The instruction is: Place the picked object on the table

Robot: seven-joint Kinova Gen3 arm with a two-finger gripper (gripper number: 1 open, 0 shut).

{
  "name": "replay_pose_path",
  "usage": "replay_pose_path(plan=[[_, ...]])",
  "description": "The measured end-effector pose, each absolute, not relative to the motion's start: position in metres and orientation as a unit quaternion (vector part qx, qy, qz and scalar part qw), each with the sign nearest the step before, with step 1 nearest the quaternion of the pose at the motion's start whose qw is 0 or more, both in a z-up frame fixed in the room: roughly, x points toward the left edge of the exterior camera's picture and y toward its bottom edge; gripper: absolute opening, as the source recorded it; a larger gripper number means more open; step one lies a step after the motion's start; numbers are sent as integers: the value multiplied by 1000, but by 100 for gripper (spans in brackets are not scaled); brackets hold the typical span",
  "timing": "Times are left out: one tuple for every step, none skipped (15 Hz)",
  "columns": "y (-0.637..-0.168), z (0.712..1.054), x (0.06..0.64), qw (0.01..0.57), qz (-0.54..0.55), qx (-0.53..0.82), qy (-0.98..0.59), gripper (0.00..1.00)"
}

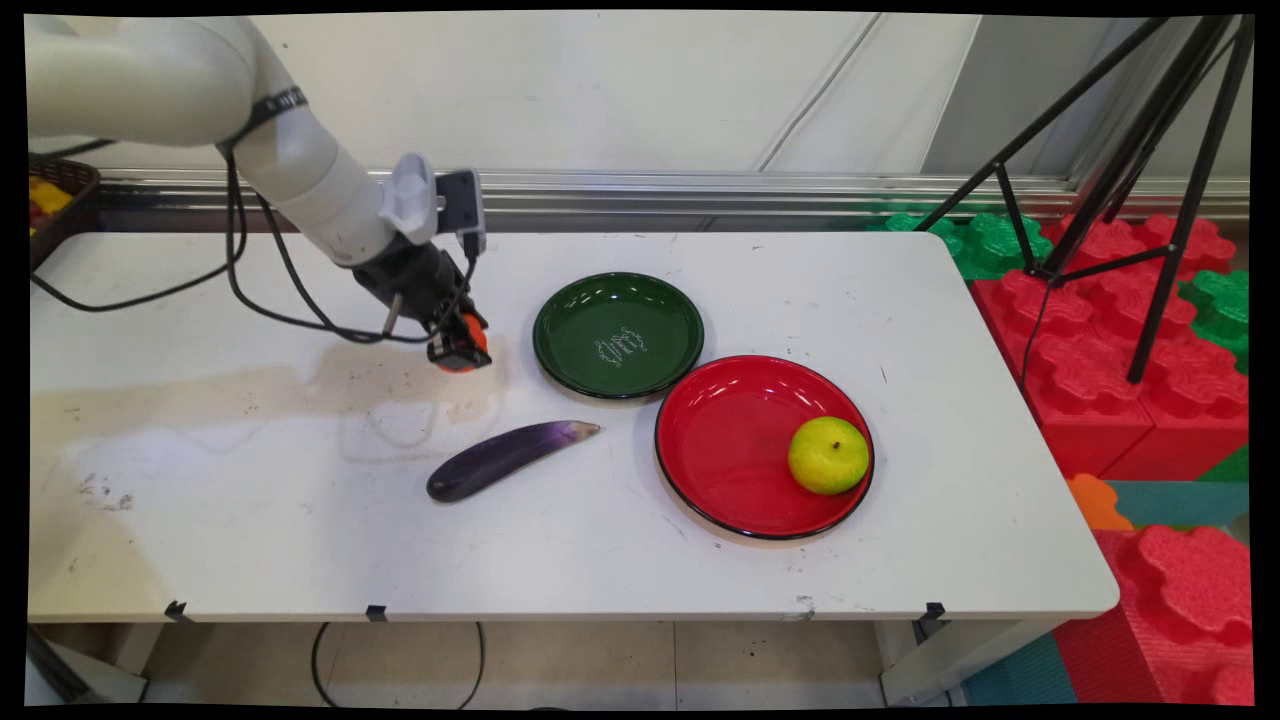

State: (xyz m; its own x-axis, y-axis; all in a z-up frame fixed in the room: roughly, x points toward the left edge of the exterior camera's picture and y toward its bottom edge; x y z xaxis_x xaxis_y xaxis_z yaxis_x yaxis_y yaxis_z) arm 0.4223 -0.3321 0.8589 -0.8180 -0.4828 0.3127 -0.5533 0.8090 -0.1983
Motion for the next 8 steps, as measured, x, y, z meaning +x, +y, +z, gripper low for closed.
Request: replay_pose_path(plan=[[-333,852,421,125,136,271,-945,0],[-333,847,421,126,132,269,-946,0],[-334,840,420,125,127,265,-948,0],[-335,834,420,125,123,261,-949,0],[-336,830,420,125,121,257,-951,0],[-337,825,420,125,118,253,-952,0],[-337,821,420,124,116,250,-953,0],[-338,818,420,124,114,247,-954,0]])
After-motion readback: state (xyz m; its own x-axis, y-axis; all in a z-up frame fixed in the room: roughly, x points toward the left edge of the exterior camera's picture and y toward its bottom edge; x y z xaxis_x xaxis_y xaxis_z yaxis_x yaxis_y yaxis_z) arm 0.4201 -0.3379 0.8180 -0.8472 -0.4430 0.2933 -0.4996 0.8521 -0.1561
